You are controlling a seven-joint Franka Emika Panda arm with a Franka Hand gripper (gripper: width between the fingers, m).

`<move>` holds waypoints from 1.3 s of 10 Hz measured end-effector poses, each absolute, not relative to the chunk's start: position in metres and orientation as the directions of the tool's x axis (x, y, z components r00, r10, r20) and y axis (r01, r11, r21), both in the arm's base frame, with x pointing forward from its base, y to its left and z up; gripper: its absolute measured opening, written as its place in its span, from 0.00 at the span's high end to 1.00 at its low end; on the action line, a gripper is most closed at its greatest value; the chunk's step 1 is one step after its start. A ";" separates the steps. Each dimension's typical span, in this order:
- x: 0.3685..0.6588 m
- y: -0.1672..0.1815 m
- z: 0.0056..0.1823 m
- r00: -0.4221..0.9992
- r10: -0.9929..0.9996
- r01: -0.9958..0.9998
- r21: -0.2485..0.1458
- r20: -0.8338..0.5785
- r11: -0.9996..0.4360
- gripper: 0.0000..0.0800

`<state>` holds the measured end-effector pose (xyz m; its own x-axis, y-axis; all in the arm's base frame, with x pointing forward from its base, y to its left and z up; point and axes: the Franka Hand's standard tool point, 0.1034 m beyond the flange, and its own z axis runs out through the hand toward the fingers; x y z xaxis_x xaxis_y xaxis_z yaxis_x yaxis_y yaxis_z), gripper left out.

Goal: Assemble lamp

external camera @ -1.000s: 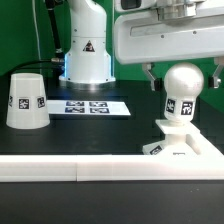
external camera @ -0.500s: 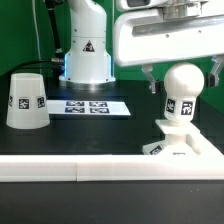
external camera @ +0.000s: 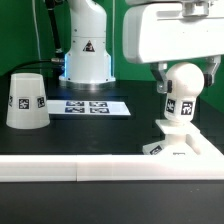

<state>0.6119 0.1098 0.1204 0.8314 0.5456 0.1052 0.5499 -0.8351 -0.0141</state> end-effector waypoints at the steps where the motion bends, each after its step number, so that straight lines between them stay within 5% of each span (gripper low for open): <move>1: 0.611 0.110 0.121 0.790 0.606 0.609 -0.002 0.095 -0.793 0.13; 9: 0.612 0.110 0.121 0.571 0.816 0.817 0.037 0.087 -0.576 0.13; 11: 0.612 0.109 0.121 0.572 0.816 0.816 0.037 0.087 -0.577 0.28; 13: 0.613 0.109 0.121 0.596 0.798 0.799 0.035 0.089 -0.601 0.28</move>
Offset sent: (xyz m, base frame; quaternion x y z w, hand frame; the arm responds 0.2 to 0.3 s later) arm -0.0025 0.0109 0.0049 -0.0131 0.0164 -0.2075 0.9780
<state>0.6125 0.1090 0.1208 0.5962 0.7980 0.0886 0.7988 -0.6006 0.0345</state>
